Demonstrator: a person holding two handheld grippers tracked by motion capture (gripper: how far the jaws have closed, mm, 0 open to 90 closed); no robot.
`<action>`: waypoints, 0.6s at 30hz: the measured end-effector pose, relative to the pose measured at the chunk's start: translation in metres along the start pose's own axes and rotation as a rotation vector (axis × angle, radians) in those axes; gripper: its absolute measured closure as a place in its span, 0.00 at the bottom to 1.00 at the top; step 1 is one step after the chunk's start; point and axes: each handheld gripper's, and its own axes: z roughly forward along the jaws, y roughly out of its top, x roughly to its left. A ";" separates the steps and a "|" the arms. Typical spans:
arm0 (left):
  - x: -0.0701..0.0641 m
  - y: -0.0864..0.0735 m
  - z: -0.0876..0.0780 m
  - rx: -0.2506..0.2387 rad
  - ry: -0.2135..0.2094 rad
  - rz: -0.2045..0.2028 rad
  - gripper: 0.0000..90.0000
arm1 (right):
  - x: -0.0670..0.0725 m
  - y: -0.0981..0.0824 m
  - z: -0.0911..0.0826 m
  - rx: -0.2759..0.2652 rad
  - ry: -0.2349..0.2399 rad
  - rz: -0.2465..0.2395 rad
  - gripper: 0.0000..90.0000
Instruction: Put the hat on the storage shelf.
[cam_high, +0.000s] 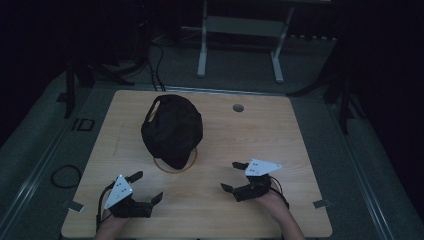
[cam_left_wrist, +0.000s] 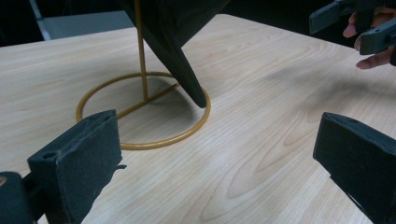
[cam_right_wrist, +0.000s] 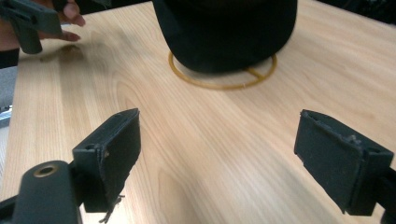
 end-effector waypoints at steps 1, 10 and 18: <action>0.000 0.000 0.000 0.006 -0.005 0.000 0.02 | -0.001 -0.003 -0.002 0.003 -0.004 0.005 0.16; 0.000 -0.003 0.002 0.020 -0.006 -0.006 0.02 | -0.006 -0.028 -0.019 0.021 -0.071 0.024 0.18; -0.001 -0.004 0.000 0.014 0.006 -0.001 0.02 | -0.013 -0.043 -0.038 0.025 -0.108 0.043 0.18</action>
